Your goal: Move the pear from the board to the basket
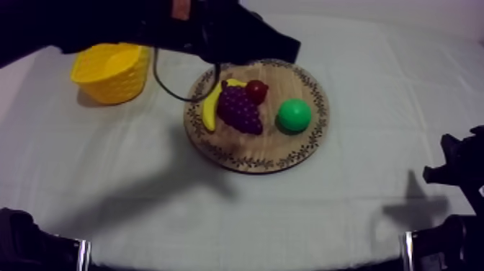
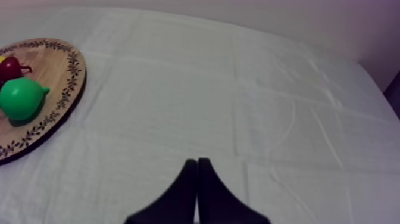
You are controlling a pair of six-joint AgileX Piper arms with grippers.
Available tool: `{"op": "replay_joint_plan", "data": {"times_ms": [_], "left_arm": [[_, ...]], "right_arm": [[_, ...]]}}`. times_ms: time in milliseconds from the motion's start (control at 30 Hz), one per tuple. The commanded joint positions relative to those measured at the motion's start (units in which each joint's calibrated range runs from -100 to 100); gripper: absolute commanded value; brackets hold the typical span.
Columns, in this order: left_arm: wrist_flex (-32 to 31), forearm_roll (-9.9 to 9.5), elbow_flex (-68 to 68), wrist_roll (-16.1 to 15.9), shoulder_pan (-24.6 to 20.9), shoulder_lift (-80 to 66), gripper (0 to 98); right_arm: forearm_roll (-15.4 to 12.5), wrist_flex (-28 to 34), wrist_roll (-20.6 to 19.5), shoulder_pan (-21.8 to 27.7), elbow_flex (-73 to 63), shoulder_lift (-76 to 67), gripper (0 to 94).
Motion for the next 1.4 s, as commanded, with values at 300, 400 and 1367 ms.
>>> {"op": "replay_joint_plan", "data": {"times_ms": [300,400,1367], "left_arm": [[1.19,1.52,3.66,1.09,-1.68,5.25,37.4],[0.86,1.54,3.84,1.07,-1.69,6.05,71.9],[12.70,9.38,-11.44,2.80,-2.95,21.81,81.4]], "right_arm": [[0.00,0.03,0.02,-0.02,0.03,0.01,0.3],[0.00,0.03,0.03,-0.02,0.03,0.01,0.3],[0.00,0.03,0.02,-0.02,0.03,0.01,0.3]]}}
